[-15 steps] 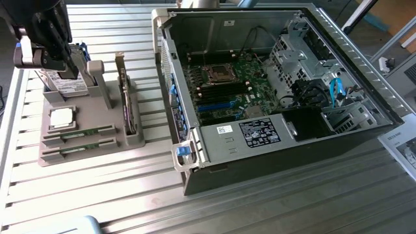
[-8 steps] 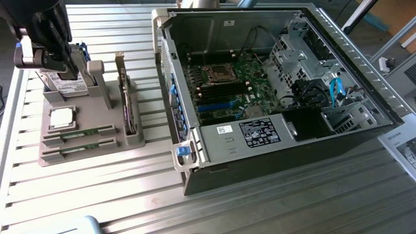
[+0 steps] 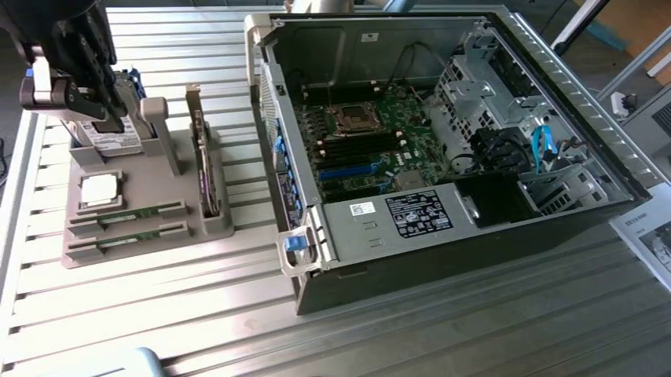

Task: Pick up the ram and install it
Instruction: 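Pick up the ram and move it above insertion slot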

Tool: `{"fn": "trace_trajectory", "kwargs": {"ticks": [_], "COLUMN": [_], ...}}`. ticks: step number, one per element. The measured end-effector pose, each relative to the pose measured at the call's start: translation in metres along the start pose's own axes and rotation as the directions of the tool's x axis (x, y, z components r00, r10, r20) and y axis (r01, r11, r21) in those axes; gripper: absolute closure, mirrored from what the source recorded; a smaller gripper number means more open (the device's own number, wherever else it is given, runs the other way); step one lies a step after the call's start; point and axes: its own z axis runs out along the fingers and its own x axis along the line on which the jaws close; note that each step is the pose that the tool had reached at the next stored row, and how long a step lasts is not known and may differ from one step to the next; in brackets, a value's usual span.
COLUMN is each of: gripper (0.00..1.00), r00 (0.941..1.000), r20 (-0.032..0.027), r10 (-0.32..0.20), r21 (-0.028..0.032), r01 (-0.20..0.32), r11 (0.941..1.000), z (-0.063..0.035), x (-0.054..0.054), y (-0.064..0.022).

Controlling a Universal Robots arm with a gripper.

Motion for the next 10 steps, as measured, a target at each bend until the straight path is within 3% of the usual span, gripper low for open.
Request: {"fn": "trace_trajectory", "kwargs": {"ticks": [2, 4, 10], "gripper": [0.74, 0.74, 0.74], "r00": [1.0000, 1.0000, 1.0000], "r20": [-0.0004, -0.0004, -0.0004], "r10": [0.000, 0.000, -0.001], "r21": [-0.0004, -0.0004, -0.0014], "r01": [0.000, 0.000, 0.001], "r11": [1.0000, 1.0000, 1.0000], "z": [0.0011, 0.0044, 0.0155], "x": [0.000, 0.002, 0.008], "y": [0.0037, 0.0142, 0.0154]}}
